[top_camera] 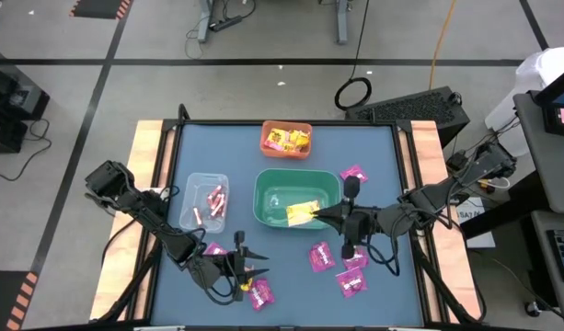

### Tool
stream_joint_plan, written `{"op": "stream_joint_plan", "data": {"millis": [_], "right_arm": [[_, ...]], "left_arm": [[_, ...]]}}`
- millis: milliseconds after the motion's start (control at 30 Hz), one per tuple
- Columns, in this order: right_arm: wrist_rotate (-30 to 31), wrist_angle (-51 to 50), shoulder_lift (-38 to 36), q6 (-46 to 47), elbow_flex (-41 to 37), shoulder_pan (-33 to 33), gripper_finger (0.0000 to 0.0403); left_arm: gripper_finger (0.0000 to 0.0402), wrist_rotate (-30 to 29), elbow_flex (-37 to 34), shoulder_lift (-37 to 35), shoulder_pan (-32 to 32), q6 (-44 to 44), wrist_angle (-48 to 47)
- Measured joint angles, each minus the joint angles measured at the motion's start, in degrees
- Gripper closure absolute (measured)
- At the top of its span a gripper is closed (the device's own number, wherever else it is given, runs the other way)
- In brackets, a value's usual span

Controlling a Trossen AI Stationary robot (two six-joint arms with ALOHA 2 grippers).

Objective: Sort candy
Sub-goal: Put the yellow candy into the orange bin

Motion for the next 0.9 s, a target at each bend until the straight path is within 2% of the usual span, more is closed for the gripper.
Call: {"op": "stream_joint_plan", "data": {"millis": [133,533,733,900], "right_arm": [[0.00,-0.02,0.00,8.66,0.01,-0.01,0.0383],[-0.13,-0.17,0.00,22.76,-0.01,0.00,0.0383],[0.36,-1.55,0.26,17.53,-0.57,-1.28,0.0383],[3.80,-1.07,1.55,15.82,-3.04,-6.87,0.0383]], "left_arm": [[0.0262,0.00,0.00,0.00,-0.01,0.00,0.02],[0.0262,0.04,0.00,0.00,-0.01,-0.02,0.15],[0.0262,0.07,0.00,0.00,-0.01,0.00,0.04],[0.0262,0.11,0.00,0.00,-0.01,0.42,-0.03]]}}
